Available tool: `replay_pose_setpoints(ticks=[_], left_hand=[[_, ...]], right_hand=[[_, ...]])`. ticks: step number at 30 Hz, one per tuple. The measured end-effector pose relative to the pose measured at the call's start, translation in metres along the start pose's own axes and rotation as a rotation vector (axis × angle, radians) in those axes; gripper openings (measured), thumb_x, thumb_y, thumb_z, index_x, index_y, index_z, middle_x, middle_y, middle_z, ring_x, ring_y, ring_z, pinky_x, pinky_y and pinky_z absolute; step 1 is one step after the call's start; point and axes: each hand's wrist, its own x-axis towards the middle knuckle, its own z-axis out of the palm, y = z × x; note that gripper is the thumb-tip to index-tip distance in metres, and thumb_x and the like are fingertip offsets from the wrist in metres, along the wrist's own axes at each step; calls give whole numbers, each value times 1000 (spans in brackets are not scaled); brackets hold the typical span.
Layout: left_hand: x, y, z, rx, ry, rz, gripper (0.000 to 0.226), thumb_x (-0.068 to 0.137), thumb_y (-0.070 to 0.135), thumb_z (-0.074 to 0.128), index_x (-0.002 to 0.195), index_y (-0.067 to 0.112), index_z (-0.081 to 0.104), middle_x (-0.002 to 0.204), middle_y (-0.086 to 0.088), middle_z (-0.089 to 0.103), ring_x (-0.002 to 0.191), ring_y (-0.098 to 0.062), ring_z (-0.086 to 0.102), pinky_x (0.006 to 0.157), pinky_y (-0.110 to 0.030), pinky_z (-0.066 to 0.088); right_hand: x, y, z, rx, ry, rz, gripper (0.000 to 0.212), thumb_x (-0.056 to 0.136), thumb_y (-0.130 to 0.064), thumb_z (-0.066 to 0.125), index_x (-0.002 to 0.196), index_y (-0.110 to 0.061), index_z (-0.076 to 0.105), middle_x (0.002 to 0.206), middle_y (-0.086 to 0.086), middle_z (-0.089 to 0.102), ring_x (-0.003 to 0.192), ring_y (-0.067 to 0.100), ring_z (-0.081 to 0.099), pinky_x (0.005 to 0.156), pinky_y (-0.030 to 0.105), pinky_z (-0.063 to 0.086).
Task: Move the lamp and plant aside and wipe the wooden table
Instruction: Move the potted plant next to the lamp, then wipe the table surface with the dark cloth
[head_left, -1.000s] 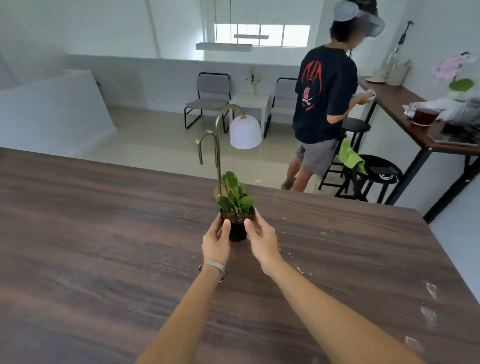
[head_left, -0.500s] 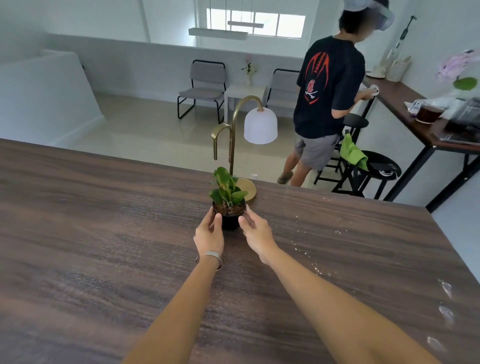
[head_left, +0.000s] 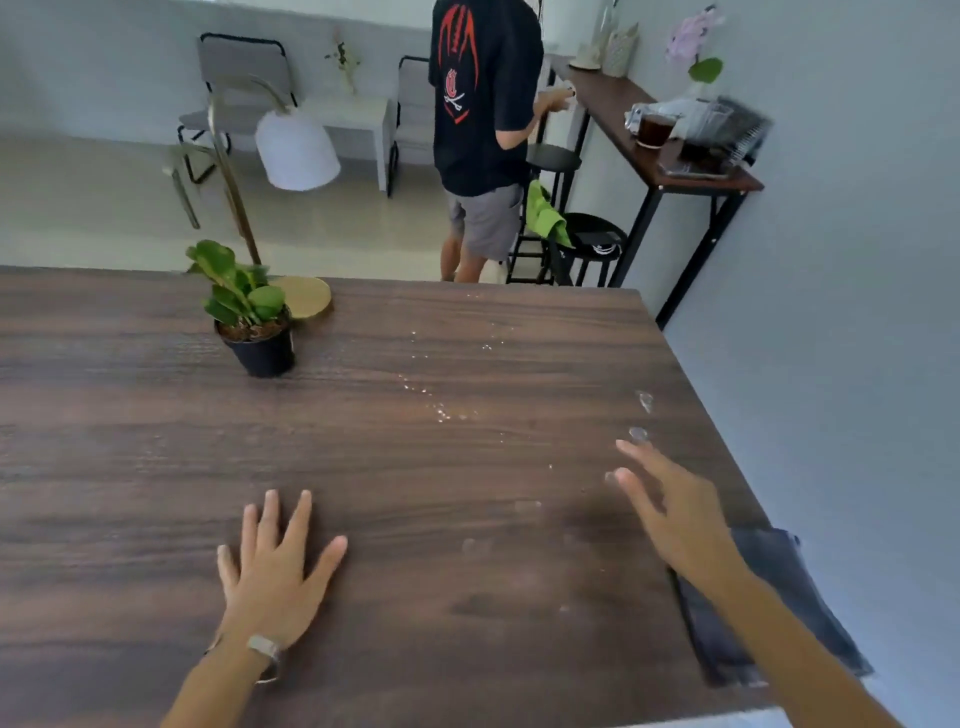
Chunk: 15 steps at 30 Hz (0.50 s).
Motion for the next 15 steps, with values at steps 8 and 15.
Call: replay_pose_setpoints(ticks=[8, 15], left_hand=[[-58, -3, 25, 282, 173, 25, 78, 81, 70, 8, 150, 35, 16, 160, -3, 15, 147, -29, 9, 110, -61, 13], [-59, -3, 25, 282, 167, 23, 69, 89, 68, 8, 150, 37, 7, 161, 1, 7, 148, -25, 0, 113, -58, 8]], right_hand=[[-74, 116, -11, -640, -189, 323, 97, 80, -82, -10, 158, -32, 17, 163, 19, 20, 148, 47, 17, 113, 65, 25], [32, -7, 107, -433, -303, 51, 95, 73, -95, 7, 154, -47, -3, 163, 21, -17, 147, 48, -20, 115, 67, -10]])
